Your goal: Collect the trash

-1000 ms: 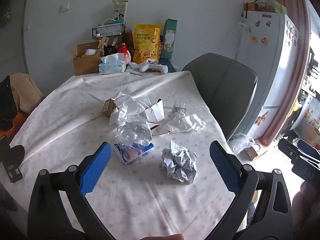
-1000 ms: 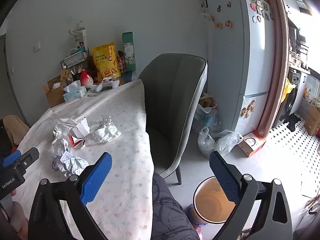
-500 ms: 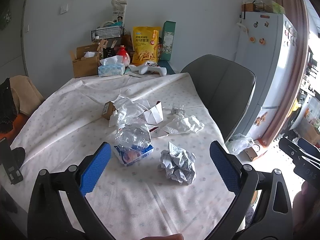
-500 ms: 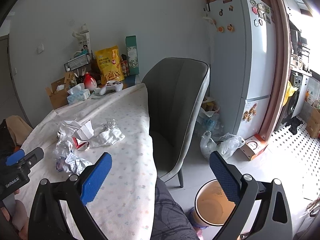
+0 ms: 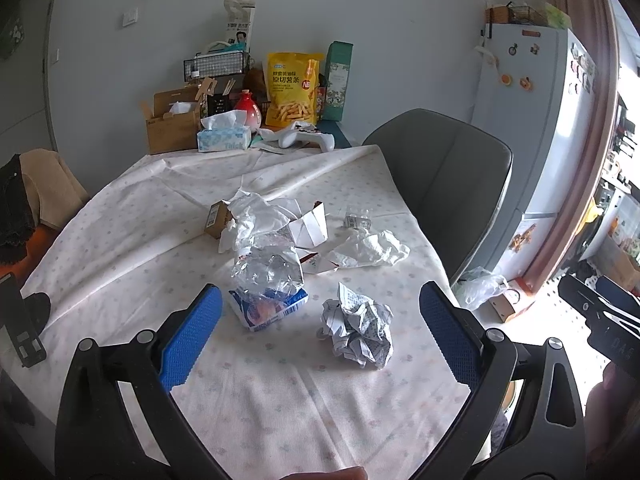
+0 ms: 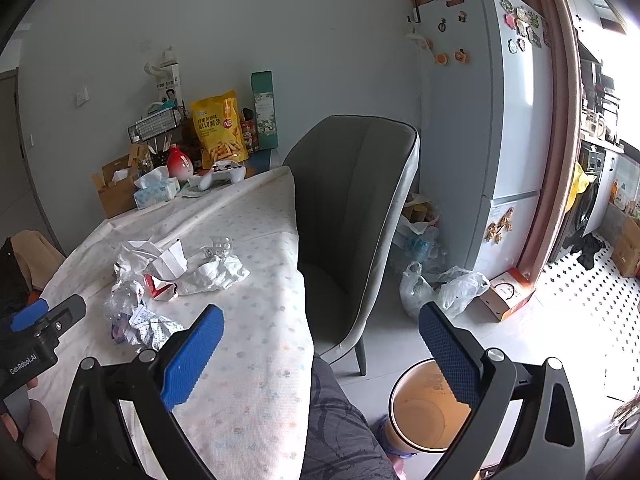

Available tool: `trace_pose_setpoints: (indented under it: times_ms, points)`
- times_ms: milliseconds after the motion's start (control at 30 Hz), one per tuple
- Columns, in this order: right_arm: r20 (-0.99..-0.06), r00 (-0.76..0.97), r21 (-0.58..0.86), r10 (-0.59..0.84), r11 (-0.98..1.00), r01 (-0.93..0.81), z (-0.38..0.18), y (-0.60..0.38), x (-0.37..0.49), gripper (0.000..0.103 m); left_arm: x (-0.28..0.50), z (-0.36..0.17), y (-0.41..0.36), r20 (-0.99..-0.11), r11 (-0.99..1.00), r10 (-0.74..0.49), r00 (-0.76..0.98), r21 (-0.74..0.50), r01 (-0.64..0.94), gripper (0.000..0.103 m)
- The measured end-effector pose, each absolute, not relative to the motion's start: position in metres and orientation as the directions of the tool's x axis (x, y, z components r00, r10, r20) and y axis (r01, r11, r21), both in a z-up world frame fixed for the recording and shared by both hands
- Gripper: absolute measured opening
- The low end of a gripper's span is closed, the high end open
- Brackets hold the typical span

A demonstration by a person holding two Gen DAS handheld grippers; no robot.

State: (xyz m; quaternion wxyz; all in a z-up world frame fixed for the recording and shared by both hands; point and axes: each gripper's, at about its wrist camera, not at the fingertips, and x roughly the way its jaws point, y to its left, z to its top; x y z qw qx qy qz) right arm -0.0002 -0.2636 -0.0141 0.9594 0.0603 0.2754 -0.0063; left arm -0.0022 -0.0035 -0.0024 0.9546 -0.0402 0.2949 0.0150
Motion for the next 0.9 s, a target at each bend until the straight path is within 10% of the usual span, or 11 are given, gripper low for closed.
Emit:
trace_pose_setpoints:
  times_ms: [900]
  points:
    - [-0.527,0.849,0.137,0.042,0.990,0.036,-0.0161,-0.2687,0.0004,0.096,0.0012,-0.0062,-0.0048,-0.562,0.993,0.012,0.827,-0.087,-0.073,0.098]
